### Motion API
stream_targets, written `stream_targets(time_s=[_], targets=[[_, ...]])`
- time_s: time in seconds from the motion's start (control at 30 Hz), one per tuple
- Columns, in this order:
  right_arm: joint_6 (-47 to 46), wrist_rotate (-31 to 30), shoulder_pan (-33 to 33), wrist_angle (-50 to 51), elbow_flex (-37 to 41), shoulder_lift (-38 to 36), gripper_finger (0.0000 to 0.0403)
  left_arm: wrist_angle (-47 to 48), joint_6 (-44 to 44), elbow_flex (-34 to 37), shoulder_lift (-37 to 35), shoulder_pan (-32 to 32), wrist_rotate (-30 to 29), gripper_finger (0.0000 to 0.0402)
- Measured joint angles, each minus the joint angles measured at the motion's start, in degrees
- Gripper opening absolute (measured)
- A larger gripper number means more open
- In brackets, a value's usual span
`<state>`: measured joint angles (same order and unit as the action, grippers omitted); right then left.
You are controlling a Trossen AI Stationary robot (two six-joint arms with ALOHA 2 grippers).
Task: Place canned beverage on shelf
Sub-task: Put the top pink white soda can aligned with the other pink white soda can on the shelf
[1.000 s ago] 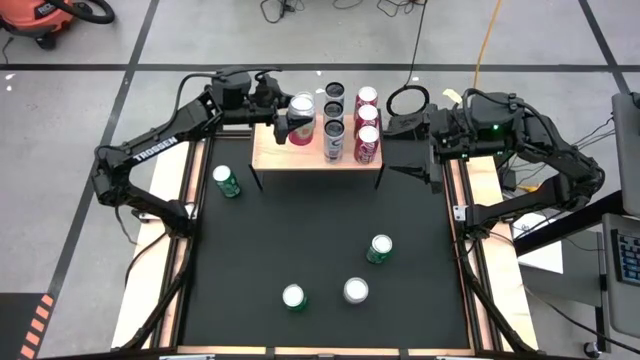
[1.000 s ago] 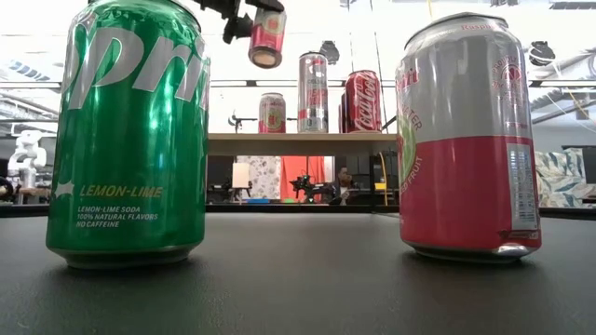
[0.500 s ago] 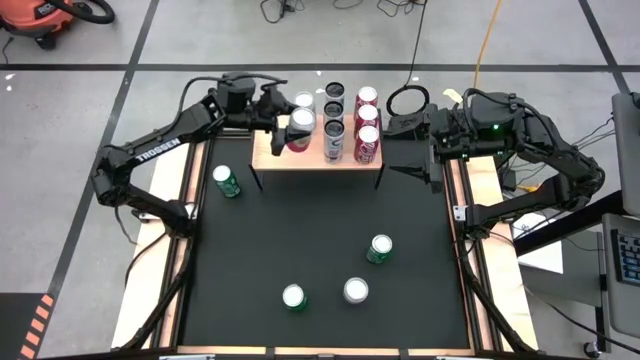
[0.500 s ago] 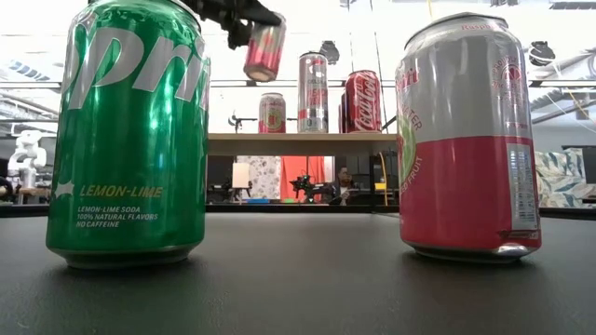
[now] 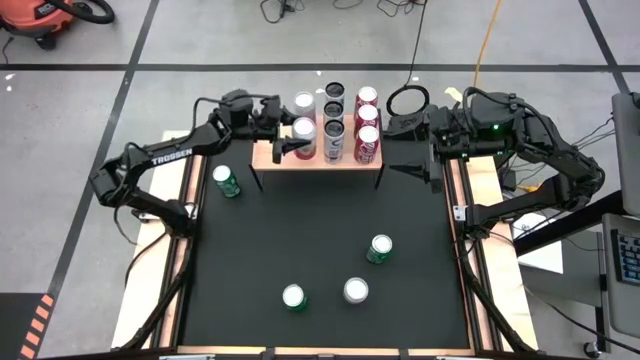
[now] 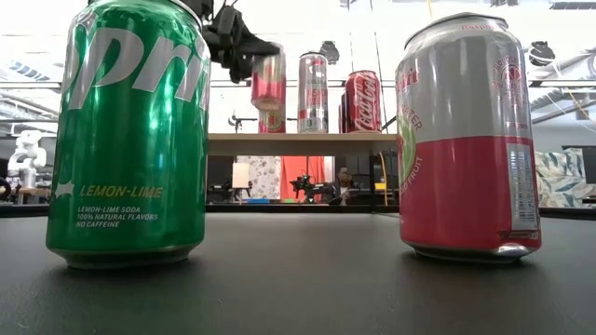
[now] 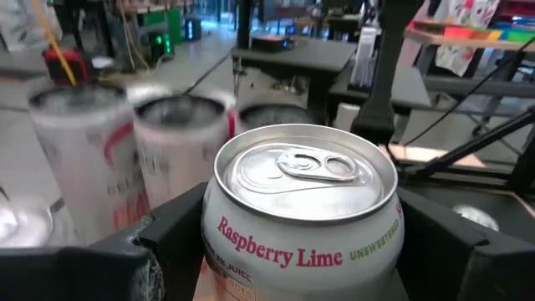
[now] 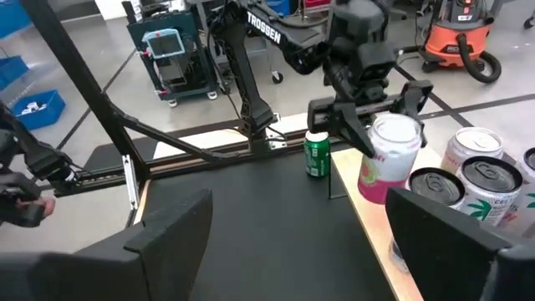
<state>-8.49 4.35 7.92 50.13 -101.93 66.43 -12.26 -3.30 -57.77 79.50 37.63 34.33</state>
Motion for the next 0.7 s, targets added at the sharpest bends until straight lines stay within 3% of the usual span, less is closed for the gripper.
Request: stream_targets(time_s=[0.3, 0.7], targets=[[-1.14, -5.81, 0.0, -0.16, 0.0, 0.33, 0.0331, -1.29, -1.73, 2.58, 0.06, 0.28, -1.34, 0.03], [-1.33, -5.95, 0.0, -4.24, 0.04, 2.75, 0.0331, 1.11, -7.57, 2.84, 0.22, 0.23, -1.99, 0.03]])
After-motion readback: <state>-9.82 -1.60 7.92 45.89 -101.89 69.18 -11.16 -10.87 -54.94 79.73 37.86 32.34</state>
